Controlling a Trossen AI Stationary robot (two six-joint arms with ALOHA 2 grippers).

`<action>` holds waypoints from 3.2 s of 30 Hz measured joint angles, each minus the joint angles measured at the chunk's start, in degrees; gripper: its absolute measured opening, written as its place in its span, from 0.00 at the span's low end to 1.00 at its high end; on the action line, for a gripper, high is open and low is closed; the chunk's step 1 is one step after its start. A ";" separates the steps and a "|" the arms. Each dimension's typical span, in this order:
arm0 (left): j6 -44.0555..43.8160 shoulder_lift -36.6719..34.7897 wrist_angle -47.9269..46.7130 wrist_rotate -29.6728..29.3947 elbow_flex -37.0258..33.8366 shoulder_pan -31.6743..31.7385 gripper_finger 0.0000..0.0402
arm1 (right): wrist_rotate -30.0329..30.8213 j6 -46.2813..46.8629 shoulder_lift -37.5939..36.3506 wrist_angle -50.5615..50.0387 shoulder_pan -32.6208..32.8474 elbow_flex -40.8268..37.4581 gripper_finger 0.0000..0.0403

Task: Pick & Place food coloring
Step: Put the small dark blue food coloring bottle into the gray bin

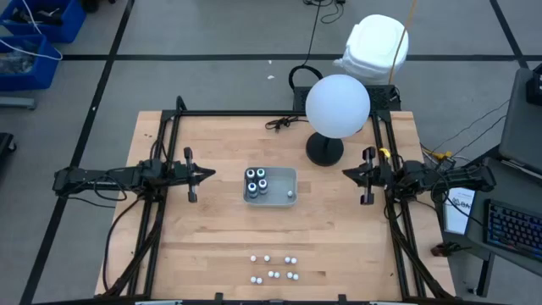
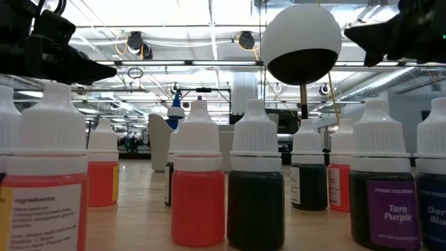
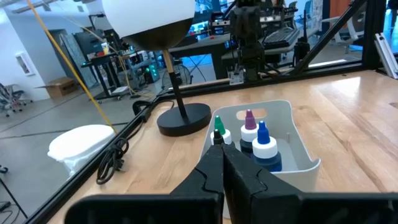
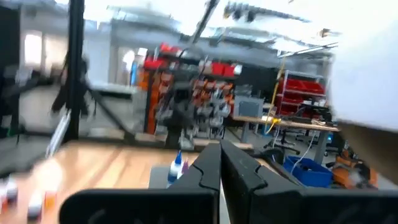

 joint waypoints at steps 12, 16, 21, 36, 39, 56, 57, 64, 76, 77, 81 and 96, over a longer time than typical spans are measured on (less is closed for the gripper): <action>0.07 0.00 2.40 -0.04 0.04 -0.02 0.10 | -0.20 4.74 22.02 -2.10 6.12 14.08 0.00; 0.07 0.00 3.23 -0.45 0.04 -0.01 0.10 | -0.18 6.23 35.25 -1.93 8.35 22.03 0.00; 0.15 0.00 3.37 -0.79 0.04 0.00 0.10 | -0.20 7.56 52.12 -8.08 12.19 34.46 0.00; -0.16 0.00 2.58 -0.83 0.04 0.00 0.10 | 8.80 13.49 85.39 -49.62 24.00 73.68 0.00; -0.67 0.00 2.56 -0.85 0.04 -0.02 0.10 | 8.43 15.55 89.21 -52.35 26.01 77.79 0.00; -4.72 0.00 2.49 -0.94 0.04 -0.01 0.10 | 3.56 25.68 99.19 -58.93 34.30 86.31 0.00; -4.77 0.01 2.48 -0.93 0.04 -0.01 0.10 | 3.29 26.36 99.98 -59.90 34.32 87.36 0.00; -5.79 0.02 2.47 -0.85 0.04 -0.01 0.10 | 3.99 27.59 106.25 -65.81 35.49 94.85 0.00; -6.17 0.02 0.44 -0.76 0.04 -0.02 0.10 | -1.17 27.71 106.95 -64.42 35.28 95.01 0.23; -6.16 0.02 0.16 -0.77 0.04 -0.02 0.10 | -2.10 27.62 106.95 -64.02 35.28 95.01 0.26; -5.99 0.02 -0.60 -0.79 0.04 -0.01 0.10 | -3.47 27.26 106.91 -62.69 35.26 94.99 0.34; -5.97 0.02 -0.84 -0.81 0.04 -0.02 0.10 | -3.46 27.97 106.95 -53.74 34.58 86.86 0.39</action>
